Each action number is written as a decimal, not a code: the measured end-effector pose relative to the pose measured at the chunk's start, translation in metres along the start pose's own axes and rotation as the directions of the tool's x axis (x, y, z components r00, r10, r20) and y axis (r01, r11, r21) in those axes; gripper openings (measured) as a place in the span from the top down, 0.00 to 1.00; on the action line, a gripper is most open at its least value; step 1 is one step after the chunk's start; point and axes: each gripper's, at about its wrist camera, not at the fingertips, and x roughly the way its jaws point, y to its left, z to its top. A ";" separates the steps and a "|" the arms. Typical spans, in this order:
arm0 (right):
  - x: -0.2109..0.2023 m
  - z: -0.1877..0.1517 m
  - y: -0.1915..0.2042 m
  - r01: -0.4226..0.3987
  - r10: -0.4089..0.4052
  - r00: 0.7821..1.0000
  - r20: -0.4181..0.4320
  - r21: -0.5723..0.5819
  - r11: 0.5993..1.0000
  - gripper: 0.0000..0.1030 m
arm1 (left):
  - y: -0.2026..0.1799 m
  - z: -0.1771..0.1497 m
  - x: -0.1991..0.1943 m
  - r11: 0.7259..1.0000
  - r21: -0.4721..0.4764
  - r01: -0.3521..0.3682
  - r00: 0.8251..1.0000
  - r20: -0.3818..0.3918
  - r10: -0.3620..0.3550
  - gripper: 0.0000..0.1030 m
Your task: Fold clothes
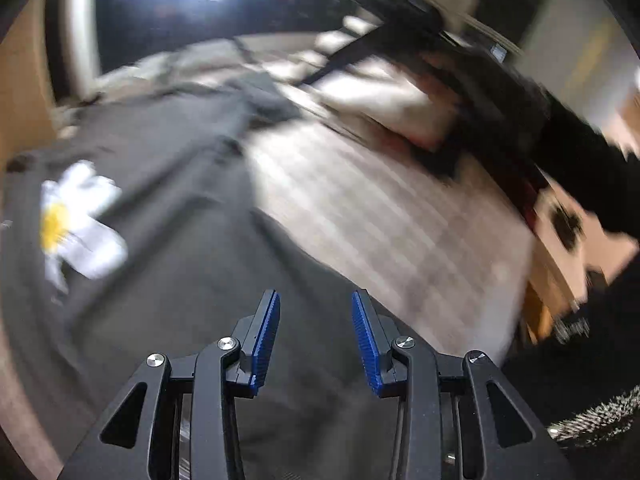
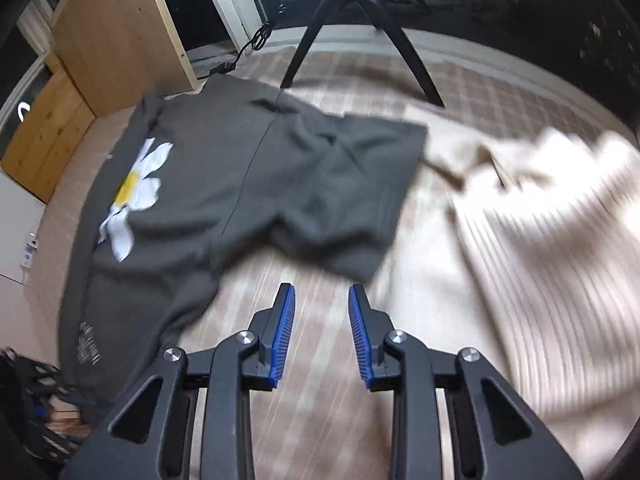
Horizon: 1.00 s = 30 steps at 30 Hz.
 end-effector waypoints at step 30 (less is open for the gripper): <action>0.028 -0.042 0.058 -0.174 0.172 0.984 -0.050 -0.043 0.984 0.66 | -0.135 -0.081 0.041 0.999 -0.002 0.043 0.999 -0.017 -0.043 0.90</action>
